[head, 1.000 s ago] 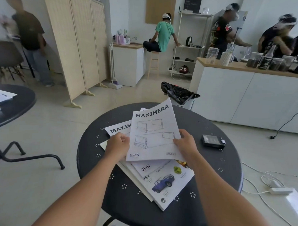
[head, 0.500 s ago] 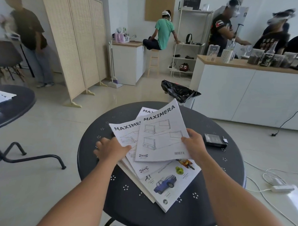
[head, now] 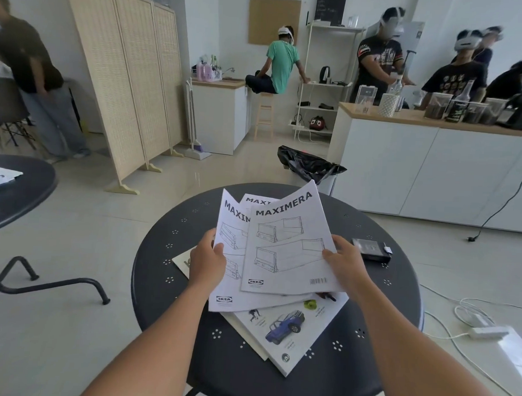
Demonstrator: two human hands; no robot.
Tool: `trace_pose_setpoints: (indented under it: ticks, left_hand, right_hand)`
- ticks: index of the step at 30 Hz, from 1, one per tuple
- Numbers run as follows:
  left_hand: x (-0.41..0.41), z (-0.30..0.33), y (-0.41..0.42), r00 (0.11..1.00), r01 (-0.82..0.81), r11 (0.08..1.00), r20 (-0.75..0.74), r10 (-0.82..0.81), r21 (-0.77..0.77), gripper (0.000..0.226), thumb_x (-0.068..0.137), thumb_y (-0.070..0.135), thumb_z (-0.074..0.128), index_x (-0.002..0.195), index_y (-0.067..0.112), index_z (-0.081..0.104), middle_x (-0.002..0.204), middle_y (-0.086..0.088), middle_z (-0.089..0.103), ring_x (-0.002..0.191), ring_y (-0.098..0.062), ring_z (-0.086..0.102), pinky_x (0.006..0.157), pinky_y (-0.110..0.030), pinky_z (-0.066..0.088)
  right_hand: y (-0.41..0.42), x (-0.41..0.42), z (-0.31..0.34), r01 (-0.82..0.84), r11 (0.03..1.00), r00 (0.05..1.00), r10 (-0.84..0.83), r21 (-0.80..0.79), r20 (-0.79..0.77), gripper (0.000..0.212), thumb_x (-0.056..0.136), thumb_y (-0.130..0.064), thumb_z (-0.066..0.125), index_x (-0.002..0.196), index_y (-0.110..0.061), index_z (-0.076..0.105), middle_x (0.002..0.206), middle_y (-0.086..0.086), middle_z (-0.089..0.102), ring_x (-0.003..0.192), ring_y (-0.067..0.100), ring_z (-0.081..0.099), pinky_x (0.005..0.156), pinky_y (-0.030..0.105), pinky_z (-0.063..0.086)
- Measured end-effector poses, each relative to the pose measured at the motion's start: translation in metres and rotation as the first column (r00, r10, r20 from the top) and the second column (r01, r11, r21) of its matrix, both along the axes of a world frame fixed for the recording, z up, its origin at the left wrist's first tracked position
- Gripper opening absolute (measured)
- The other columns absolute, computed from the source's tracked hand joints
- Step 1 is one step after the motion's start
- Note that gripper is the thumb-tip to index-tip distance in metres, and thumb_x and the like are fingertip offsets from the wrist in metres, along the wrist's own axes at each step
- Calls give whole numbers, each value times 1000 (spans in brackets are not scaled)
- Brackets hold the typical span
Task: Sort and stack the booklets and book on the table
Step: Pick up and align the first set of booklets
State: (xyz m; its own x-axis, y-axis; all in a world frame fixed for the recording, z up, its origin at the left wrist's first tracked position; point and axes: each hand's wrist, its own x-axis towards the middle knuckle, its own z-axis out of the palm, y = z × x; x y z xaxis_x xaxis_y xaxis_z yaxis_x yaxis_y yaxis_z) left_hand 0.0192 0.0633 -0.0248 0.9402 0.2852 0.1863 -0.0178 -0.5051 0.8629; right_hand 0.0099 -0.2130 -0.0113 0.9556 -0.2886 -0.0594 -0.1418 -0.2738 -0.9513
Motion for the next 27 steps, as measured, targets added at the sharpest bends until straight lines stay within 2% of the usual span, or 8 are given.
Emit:
trace_pose_setpoints:
  ticks: [3,6,10,15,17,21,23,27]
  left_hand:
    - [0,-1,-3,999,19,999,-44,-21,-29,33,100,12,44,129,19,56,113,2,66,93,-18,56,72,-31,40]
    - [1,-4,-4,996,46,998,-70,-48,-34,31,100,20,47,130,20,56,114,3,66,90,-14,56,60,-24,36]
    - [0,-2,-2,983,117,976,-120,-140,-183,46,83,36,75,121,26,52,102,13,64,87,-7,60,61,-20,43]
    - [4,0,-6,966,200,955,-120,-230,-220,57,84,8,74,133,23,49,116,4,66,105,-19,65,84,-38,55]
    - [5,2,-6,969,209,947,-76,-233,-245,48,88,6,66,130,26,53,113,6,67,105,-18,65,79,-34,55]
    - [8,18,-8,969,246,892,68,-239,-379,39,89,4,59,101,42,62,97,15,74,92,-7,70,73,-30,55]
    - [9,26,-10,960,279,864,120,-252,-420,41,90,2,60,100,41,64,95,18,75,91,-3,71,77,-30,55]
    - [12,37,-17,934,355,742,192,-301,-569,43,90,-6,59,110,32,65,109,0,76,103,-22,71,88,-42,55]
  right_hand:
    - [1,-4,-4,-2,1000,1000,1,22,10,34,98,-5,54,114,-33,65,100,-13,73,72,5,73,49,17,54]
    - [4,-8,-8,-43,998,999,43,39,8,33,99,-7,55,119,-31,64,106,-6,75,81,14,77,56,25,60]
    - [11,-9,-9,-82,996,997,82,18,0,29,99,-11,58,118,-33,64,105,-7,76,77,13,78,57,28,62]
    - [21,-4,-8,-149,989,989,149,-23,4,19,97,-17,63,111,-26,72,102,-6,80,87,19,78,80,44,65]
    - [23,-3,-7,-141,990,990,141,-6,13,14,98,-19,63,107,-24,72,103,-3,80,90,21,78,84,46,63]
    - [21,-3,-1,-149,989,988,148,15,52,12,101,-28,61,112,-28,66,106,0,79,90,15,77,75,34,62]
    - [18,-3,4,-135,990,988,132,30,78,17,100,-29,61,116,-23,65,107,2,77,93,18,76,75,31,61]
    - [16,-1,15,-71,996,983,78,-44,166,23,97,-24,66,118,-16,63,120,6,61,95,18,68,68,18,54]
